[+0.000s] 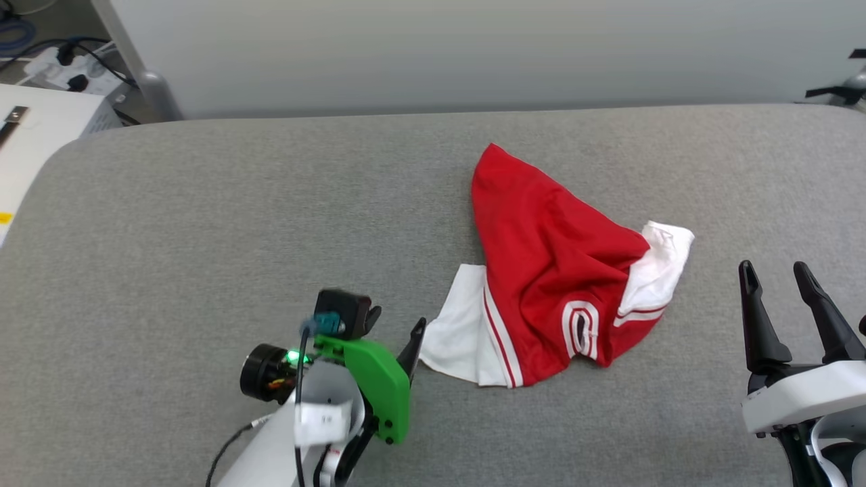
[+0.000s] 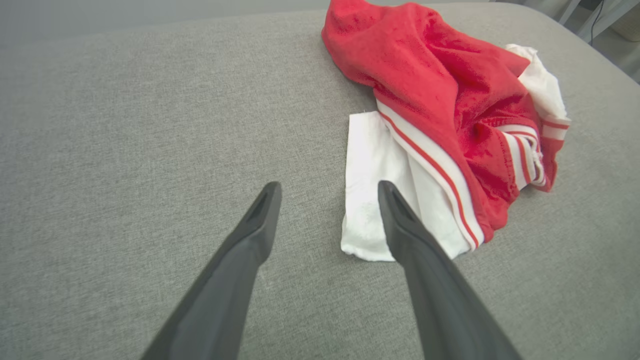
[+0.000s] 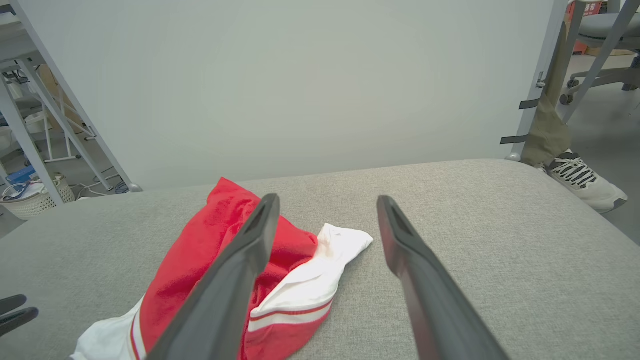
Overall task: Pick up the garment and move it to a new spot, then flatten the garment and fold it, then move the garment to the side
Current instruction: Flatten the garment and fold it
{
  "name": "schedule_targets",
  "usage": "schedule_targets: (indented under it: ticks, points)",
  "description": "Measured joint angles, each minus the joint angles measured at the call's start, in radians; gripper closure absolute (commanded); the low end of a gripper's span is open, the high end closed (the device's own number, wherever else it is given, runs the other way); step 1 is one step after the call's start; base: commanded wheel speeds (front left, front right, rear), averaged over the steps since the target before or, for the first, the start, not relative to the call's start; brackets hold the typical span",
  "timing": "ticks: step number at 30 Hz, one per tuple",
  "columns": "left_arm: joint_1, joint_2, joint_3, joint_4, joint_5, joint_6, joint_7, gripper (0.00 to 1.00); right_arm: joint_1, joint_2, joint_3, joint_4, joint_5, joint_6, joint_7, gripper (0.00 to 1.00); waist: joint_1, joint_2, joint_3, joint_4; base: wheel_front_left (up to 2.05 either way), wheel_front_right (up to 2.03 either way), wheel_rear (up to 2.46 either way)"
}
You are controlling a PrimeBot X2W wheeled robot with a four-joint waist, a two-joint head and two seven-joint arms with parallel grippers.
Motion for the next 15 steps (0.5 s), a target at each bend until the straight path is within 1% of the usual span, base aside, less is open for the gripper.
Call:
schedule_targets:
  ticks: [4,6,9,14,15]
  points:
    - [-0.033,0.016,-0.016,-0.035,-0.019,0.03,0.225,0.0,0.0,0.005,0.01,-0.006,-0.001,0.0,0.004,0.0,0.0,0.0,0.025,-0.029,0.0,0.0,0.0]
    - [-0.038,0.027,-0.025,-0.053,-0.018,0.043,0.281,0.0,-0.001,0.01,0.018,-0.005,-0.001,0.0,0.004,0.0,0.0,0.0,0.037,-0.043,0.0,0.0,0.0]
    - [-0.041,0.032,-0.036,-0.074,-0.019,0.061,0.344,0.0,-0.003,0.016,0.025,-0.002,-0.008,0.0,0.002,0.0,0.0,0.0,0.065,-0.073,0.0,0.0,0.0]
    - [-0.041,0.042,-0.031,-0.05,-0.004,0.094,0.34,0.0,-0.008,0.019,0.031,0.007,-0.008,0.0,0.001,0.0,0.0,0.0,0.101,-0.103,0.0,0.0,0.0]
    - [-0.041,0.042,-0.03,-0.04,-0.005,0.095,0.339,0.0,-0.009,0.019,0.031,0.008,-0.008,0.0,0.001,0.0,0.0,0.0,0.106,-0.107,0.0,0.0,0.0]
